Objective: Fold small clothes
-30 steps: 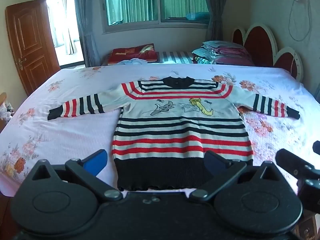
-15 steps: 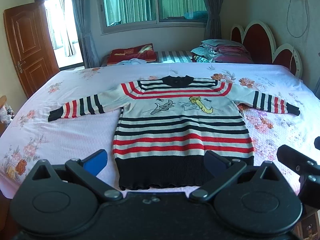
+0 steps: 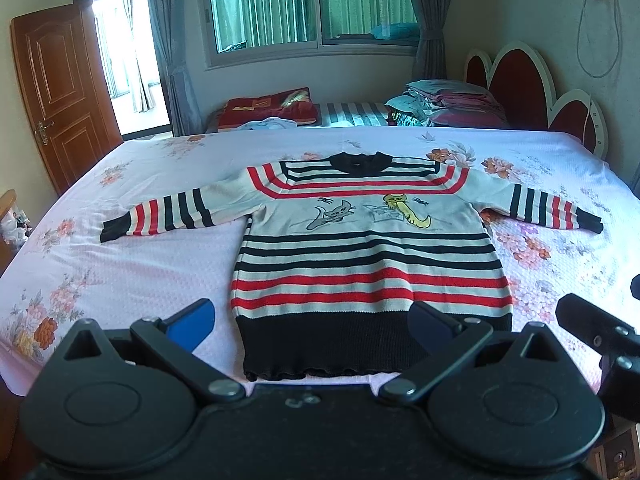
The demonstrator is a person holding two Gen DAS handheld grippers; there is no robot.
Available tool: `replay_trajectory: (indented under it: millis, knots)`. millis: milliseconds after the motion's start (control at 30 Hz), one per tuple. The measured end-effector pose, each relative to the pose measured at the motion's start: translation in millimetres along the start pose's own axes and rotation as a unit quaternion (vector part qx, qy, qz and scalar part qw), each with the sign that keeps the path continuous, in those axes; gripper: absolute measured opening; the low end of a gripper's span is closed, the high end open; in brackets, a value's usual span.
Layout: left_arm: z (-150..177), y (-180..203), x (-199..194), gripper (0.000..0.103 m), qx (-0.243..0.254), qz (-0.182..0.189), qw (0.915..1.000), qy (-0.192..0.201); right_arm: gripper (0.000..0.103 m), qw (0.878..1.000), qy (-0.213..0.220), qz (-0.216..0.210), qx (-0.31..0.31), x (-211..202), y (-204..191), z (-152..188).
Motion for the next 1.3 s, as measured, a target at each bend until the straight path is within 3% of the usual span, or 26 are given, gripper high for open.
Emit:
replay_trajectory:
  millis: [1300]
  knots:
    - [-1.7,-9.6,7.5,0.103,-0.002,-0.007,1.0000,-0.006,0.103,1.000,-0.007,0.012,0.009,12.5,10.6,3.0]
Point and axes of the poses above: each gripper's, at about its wrist camera, not at the fingertips, and x roughly the way its jaws point, y to its right, z to its underside, the point moved 3 cm from there along x, roughly the way its jaws point, and after that the axes turned 7 degrees about y, right-handed, at the moved point
